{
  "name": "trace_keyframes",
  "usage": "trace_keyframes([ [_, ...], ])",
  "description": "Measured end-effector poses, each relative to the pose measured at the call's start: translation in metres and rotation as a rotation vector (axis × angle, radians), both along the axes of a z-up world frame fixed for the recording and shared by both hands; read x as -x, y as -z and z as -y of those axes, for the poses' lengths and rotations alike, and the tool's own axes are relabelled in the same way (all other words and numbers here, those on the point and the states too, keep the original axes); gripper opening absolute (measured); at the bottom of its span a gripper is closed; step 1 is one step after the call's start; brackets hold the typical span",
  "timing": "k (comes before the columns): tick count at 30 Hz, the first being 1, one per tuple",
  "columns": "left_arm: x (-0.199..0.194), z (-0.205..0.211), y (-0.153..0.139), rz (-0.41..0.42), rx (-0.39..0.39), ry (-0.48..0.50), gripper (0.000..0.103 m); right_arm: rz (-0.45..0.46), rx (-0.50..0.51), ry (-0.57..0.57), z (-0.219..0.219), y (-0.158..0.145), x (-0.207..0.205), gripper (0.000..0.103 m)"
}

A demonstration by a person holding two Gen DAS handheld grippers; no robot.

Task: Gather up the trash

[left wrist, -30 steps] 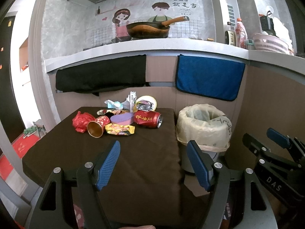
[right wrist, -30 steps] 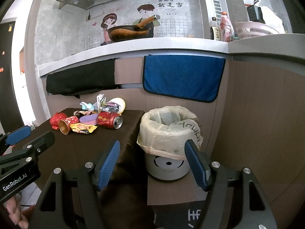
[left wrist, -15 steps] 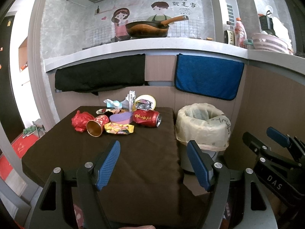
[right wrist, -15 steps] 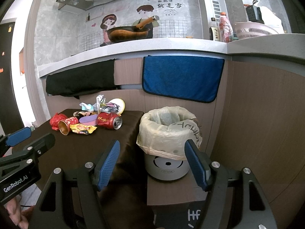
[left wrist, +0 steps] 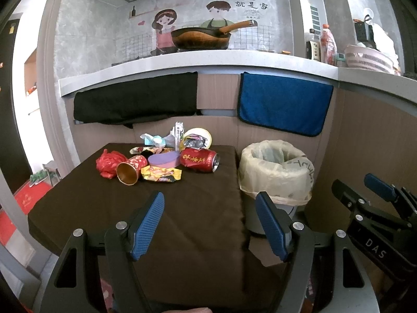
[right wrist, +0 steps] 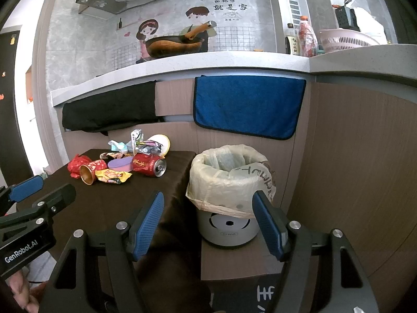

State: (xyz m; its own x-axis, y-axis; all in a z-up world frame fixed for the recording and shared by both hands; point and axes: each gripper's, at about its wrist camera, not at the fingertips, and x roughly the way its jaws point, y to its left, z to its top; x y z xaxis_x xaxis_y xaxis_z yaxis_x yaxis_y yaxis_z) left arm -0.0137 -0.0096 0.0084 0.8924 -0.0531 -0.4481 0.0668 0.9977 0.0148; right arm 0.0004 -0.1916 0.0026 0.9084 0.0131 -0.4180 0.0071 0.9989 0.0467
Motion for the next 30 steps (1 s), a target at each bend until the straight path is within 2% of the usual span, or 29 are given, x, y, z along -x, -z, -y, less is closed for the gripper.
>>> trace_keyframes([
  [10,-0.008,-0.007,0.000,-0.001,0.024,-0.012,0.073,0.006,0.010,0.002,0.000,-0.001,0.000,0.068],
  [15,-0.030,-0.032,-0.006,0.008,0.067,-0.065,0.073,-0.001,0.002,-0.014,0.000,-0.003,-0.024,0.068],
  [19,-0.060,-0.066,-0.006,-0.015,0.110,-0.101,0.073,-0.021,-0.014,-0.050,-0.006,-0.007,-0.060,0.068],
  [23,-0.096,-0.108,0.001,-0.048,0.120,-0.161,0.073,-0.020,-0.017,-0.090,-0.019,-0.010,-0.094,0.068],
  [30,-0.170,-0.180,0.034,-0.139,0.227,-0.160,0.073,-0.050,0.038,-0.150,-0.050,0.004,-0.160,0.068],
])
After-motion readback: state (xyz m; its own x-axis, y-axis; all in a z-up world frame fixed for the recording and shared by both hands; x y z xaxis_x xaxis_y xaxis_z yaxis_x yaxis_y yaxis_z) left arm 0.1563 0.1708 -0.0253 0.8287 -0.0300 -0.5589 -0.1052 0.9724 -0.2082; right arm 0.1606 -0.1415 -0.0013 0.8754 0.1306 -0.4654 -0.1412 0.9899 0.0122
